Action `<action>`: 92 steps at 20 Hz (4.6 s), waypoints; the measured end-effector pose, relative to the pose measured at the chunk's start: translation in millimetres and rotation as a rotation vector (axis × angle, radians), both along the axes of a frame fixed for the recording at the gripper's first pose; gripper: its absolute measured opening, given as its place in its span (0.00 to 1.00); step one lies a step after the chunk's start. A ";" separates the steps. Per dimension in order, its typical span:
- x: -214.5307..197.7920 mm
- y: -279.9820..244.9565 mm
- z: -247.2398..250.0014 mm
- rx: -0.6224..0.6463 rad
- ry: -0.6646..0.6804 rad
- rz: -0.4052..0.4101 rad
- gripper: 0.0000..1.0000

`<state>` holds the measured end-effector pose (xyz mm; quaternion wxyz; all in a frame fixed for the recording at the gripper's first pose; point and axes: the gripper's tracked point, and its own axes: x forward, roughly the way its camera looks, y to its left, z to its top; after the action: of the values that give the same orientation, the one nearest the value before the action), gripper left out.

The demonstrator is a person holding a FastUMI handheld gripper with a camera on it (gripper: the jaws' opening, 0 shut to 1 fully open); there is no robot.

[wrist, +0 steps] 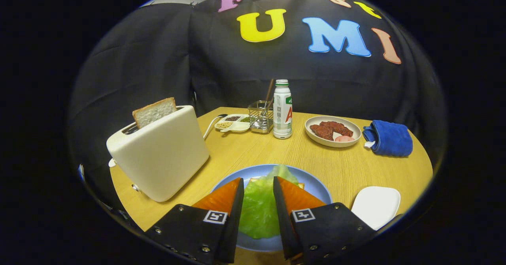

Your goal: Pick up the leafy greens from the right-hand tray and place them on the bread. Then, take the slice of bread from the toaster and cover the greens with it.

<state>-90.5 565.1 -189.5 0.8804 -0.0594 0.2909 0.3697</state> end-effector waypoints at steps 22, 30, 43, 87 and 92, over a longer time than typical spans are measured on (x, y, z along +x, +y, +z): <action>-91.2 202.2 97.5 0.215 -0.292 0.152 0.45; -69.0 210.5 61.2 0.147 -0.225 0.078 0.44; -69.7 194.2 108.1 0.370 -0.199 0.090 0.06; 5.8 -37.9 19.2 -0.016 -0.293 -0.125 0.06; -12.4 -17.6 5.8 0.041 -0.194 -0.098 0.06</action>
<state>-102.8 547.5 -183.7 0.9225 -0.0626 0.1992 0.3246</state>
